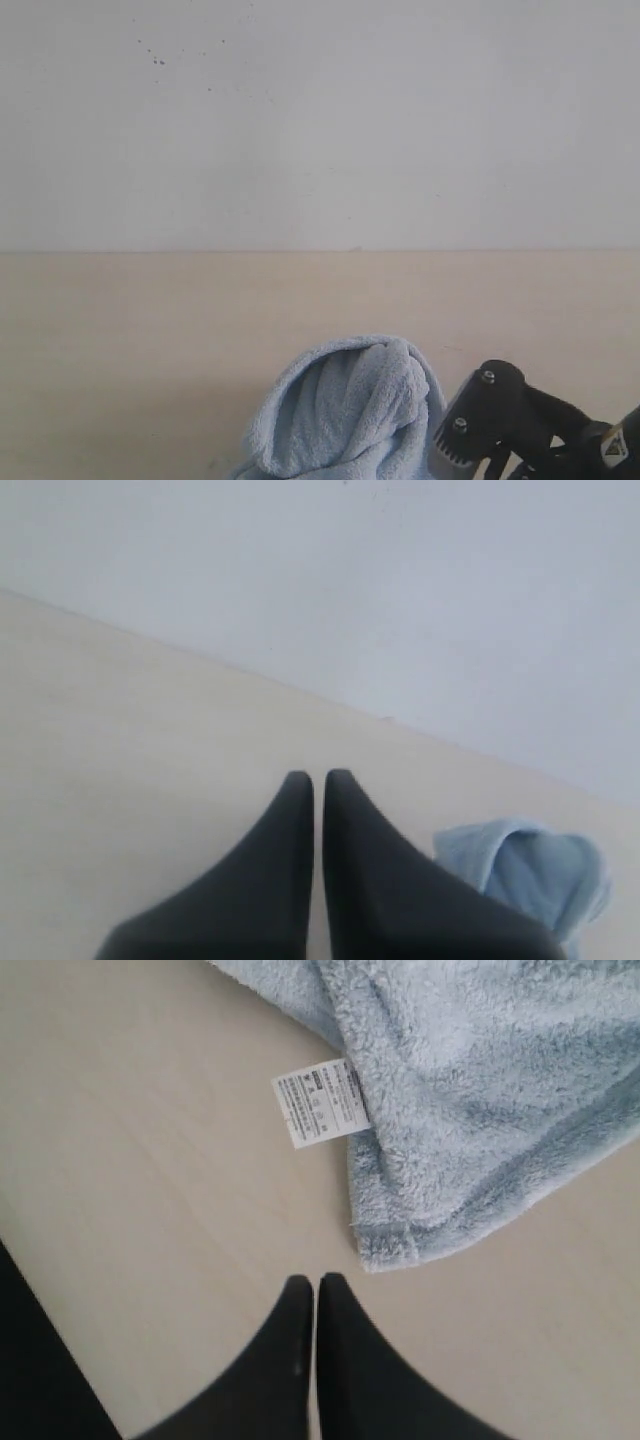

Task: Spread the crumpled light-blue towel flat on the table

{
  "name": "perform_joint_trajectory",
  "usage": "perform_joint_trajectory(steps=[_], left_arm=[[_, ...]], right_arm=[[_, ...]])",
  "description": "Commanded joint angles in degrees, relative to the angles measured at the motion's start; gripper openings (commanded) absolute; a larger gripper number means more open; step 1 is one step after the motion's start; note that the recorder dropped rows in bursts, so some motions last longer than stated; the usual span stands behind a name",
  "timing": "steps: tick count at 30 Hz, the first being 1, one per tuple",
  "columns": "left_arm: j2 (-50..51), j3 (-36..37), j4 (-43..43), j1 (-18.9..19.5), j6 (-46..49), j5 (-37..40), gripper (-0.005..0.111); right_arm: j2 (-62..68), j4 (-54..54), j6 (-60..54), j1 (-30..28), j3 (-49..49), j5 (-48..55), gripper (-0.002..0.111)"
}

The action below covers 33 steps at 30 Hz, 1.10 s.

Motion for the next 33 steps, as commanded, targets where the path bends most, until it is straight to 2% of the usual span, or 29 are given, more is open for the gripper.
perform_joint_trajectory(steps=[1, 5, 10, 13, 17, 22, 24, 26, 29, 31, 33], left_arm=[[-0.1, 0.2, -7.4, 0.2, -0.6, -1.0, 0.004], [-0.1, 0.2, -8.2, 0.2, -0.6, -3.1, 0.004], [-0.1, -0.3, -21.8, 0.2, -0.6, -5.2, 0.004], [-0.1, -2.7, -27.0, 0.2, -0.6, -10.6, 0.004], [-0.1, -8.7, -26.4, 0.2, -0.5, -13.4, 0.004], [-0.1, -14.0, -18.5, 0.2, -0.2, -18.1, 0.004], [3.0, -15.2, -16.3, 0.2, -1.0, -19.9, 0.004], [7.3, -16.5, -15.5, 0.2, -2.8, -16.9, 0.004], [16.3, -19.0, -10.5, 0.1, -1.6, -5.6, 0.004], [24.3, -20.2, -8.3, 0.1, 3.0, -0.4, 0.004], [32.9, -21.2, -9.6, 0.1, 13.3, 3.1, 0.004]], right_arm=[[2.9, -0.5, -0.2, 0.1, 0.0, -1.4, 0.001], [4.4, -0.6, -2.4, 1.4, 0.0, -3.7, 0.001], [4.5, -1.3, -3.2, 1.9, 0.0, -10.7, 0.001], [4.5, -1.3, -3.5, 1.9, 0.0, -11.0, 0.001], [4.5, 0.7, -3.4, 1.9, 0.0, -12.1, 0.001], [4.5, 1.9, -3.4, 1.9, 0.0, -12.1, 0.001], [4.5, 1.9, -3.4, 1.9, 0.0, -12.1, 0.001], [4.5, 2.0, -3.2, 1.9, 0.0, -12.3, 0.001], [4.5, 3.1, -3.0, 1.9, 0.0, -14.3, 0.001], [4.5, 3.2, -3.0, 1.9, 0.0, -16.0, 0.001], [4.5, 3.2, -3.0, 1.9, 0.0, -17.1, 0.001]])
